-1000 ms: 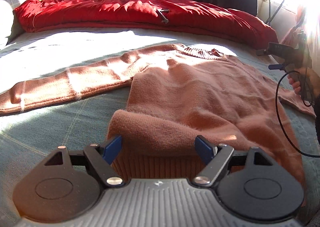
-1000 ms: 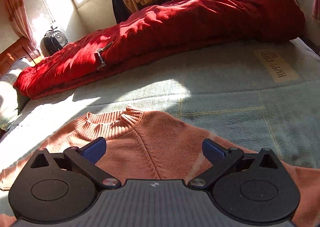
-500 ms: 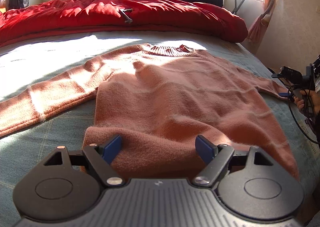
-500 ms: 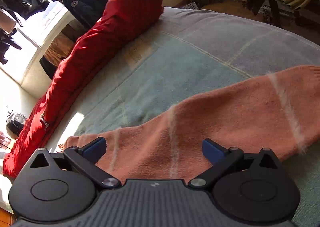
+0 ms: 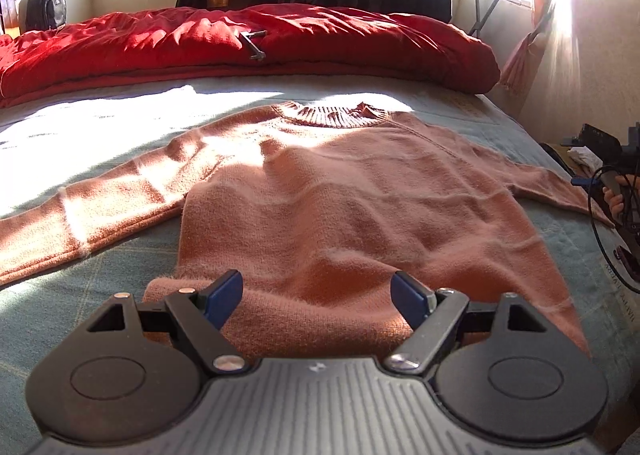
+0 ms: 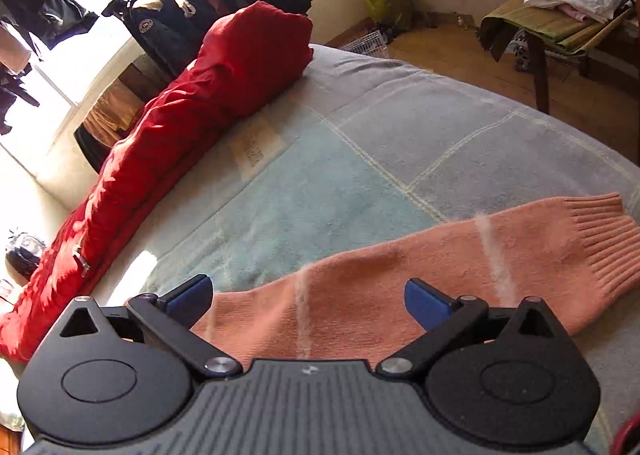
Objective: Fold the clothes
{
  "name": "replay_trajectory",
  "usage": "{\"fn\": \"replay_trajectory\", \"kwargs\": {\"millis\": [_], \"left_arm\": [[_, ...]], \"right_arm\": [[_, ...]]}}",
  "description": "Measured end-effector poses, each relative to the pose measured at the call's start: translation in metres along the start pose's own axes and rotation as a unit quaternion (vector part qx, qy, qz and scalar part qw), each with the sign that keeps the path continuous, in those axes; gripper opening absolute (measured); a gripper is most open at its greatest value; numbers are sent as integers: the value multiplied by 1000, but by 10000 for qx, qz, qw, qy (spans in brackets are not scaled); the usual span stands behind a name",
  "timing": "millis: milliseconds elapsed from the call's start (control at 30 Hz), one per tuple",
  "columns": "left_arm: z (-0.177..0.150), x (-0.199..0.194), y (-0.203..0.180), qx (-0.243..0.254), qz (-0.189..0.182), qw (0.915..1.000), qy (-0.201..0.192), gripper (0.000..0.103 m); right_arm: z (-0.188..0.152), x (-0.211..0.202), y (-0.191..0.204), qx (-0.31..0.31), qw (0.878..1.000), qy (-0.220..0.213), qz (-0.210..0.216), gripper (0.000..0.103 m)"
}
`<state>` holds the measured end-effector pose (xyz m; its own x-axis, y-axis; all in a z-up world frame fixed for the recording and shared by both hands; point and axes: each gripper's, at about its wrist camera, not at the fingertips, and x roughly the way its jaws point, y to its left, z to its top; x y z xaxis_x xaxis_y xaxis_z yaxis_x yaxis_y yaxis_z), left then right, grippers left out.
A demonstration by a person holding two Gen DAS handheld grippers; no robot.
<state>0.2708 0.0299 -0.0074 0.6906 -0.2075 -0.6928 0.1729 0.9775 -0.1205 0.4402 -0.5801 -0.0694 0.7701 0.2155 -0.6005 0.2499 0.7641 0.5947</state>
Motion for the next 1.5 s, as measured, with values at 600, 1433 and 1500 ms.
{"fn": "replay_trajectory", "kwargs": {"millis": [600, 1433, 1500], "left_arm": [[8, 0, -23, 85, 161, 9998, -13, 83], [20, 15, -55, 351, 101, 9992, 175, 83], [18, 15, -50, 247, 181, 9994, 187, 83]], "right_arm": [[-15, 16, 5, -631, 9954, 368, -623, 103], [11, -31, -91, 358, 9935, -426, -988, 99], [14, -38, -85, 344, 9896, -555, -1280, 100]]}}
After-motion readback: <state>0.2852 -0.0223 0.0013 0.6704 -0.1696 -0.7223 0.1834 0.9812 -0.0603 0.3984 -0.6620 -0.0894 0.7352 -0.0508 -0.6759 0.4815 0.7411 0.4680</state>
